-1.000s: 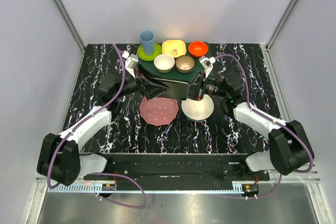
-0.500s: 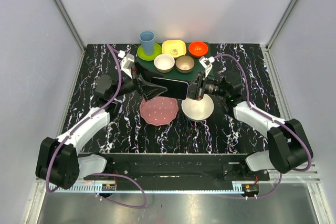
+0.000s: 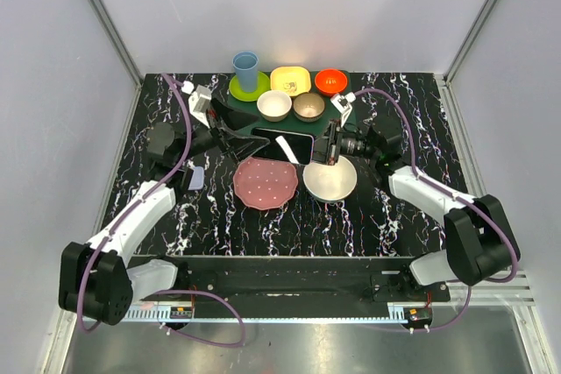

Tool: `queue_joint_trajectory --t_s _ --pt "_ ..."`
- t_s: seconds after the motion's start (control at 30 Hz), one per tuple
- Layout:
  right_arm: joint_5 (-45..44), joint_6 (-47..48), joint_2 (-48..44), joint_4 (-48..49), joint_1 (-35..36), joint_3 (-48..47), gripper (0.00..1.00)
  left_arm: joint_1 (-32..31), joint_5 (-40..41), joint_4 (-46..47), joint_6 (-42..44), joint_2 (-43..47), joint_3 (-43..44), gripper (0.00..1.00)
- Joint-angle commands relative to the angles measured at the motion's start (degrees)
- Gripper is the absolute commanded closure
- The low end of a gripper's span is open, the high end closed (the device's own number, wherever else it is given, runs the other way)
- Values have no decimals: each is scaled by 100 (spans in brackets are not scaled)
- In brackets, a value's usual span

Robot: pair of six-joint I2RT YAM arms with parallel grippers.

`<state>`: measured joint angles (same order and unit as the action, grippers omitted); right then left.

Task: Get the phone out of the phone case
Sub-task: Remove the phone case from the phone.

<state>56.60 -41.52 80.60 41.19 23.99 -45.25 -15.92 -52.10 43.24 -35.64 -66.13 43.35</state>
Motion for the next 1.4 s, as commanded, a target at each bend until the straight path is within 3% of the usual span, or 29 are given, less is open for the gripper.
queue_joint_trajectory --t_s 0.0,0.63,0.83,1.37 --pt "-17 82 61 13 -43 -387 100 28 112 -369 645 249 314 1" --pt "141 355 422 -832 -26 -757 100 -51 -239 -1774 1849 267 920 1" --pt "255 425 536 -1069 -26 -880 100 -437 -389 -3213 3096 153 1447 1" --pt "773 636 685 -1605 132 -1135 100 -1149 -12 -5642 5600 -216 2291 1"
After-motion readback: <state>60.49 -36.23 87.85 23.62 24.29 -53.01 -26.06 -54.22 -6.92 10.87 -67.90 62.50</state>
